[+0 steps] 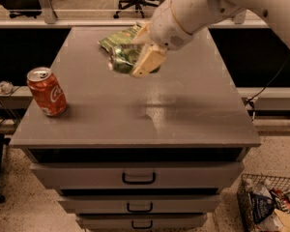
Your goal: Move green can near coke can
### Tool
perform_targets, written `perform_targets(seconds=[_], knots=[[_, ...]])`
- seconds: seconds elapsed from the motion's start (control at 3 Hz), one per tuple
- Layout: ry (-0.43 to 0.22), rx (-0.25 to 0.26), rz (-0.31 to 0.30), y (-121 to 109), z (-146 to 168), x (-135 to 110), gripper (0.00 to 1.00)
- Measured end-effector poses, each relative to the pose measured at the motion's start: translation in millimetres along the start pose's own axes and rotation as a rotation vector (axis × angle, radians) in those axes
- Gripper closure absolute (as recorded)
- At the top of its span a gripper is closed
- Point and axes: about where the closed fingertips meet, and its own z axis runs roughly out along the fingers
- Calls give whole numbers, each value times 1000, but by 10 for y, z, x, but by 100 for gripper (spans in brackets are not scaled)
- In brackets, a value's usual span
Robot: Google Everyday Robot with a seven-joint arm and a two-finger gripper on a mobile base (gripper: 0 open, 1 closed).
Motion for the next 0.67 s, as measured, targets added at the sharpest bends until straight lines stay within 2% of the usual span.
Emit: perform_targets(seconds=[0.33,0.67], knots=[[-47,-50,-24,125,461,-322,100],[-67,-68,3,198,847,-473,100]])
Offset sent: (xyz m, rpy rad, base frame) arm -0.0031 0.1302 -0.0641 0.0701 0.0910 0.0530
